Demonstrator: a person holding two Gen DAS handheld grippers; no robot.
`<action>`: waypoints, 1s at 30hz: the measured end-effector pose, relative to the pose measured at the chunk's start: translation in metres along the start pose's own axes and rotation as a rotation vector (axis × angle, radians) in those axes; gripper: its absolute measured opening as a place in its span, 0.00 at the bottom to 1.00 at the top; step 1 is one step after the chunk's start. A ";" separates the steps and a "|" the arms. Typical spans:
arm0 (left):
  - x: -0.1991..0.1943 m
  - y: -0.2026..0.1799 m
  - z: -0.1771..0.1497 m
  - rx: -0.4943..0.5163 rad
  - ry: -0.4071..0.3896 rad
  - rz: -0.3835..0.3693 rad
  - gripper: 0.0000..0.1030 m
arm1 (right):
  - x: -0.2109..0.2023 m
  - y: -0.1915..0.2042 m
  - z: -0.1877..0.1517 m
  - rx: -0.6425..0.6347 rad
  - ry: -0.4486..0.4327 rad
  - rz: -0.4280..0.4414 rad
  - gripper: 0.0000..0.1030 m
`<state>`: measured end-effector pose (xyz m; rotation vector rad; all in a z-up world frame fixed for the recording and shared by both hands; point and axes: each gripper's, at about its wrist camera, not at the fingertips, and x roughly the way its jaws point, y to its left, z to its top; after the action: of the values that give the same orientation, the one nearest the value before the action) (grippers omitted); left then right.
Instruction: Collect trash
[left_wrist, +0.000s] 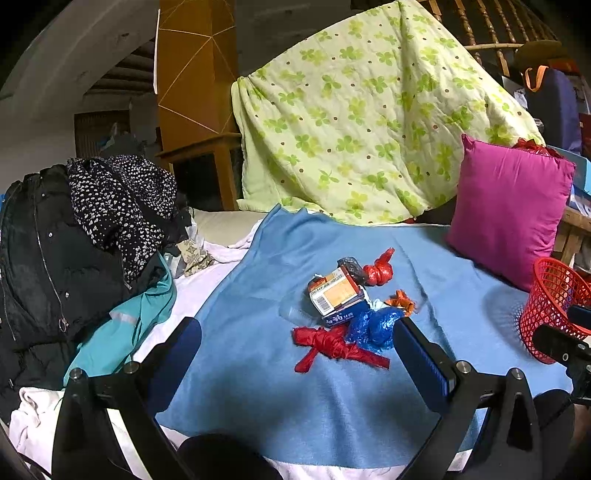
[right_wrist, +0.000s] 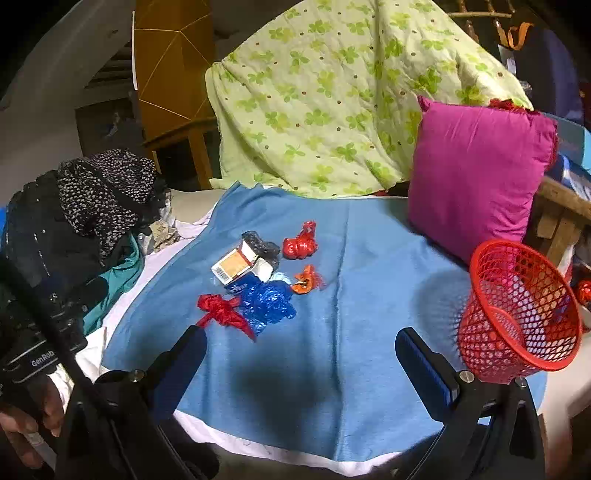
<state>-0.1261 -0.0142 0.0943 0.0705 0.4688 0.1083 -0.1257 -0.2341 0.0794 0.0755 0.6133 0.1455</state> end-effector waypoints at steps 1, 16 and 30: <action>0.000 0.000 0.000 0.000 0.001 0.000 1.00 | 0.001 0.001 -0.001 0.002 0.002 0.004 1.00; 0.014 0.018 -0.010 -0.027 0.027 -0.006 1.00 | 0.022 0.008 -0.004 0.036 0.046 0.059 1.00; 0.034 0.039 -0.028 -0.047 0.062 0.014 1.00 | 0.036 0.028 -0.004 -0.018 0.052 0.040 1.00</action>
<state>-0.1116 0.0296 0.0581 0.0244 0.5276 0.1353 -0.1022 -0.2009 0.0593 0.0671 0.6622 0.1922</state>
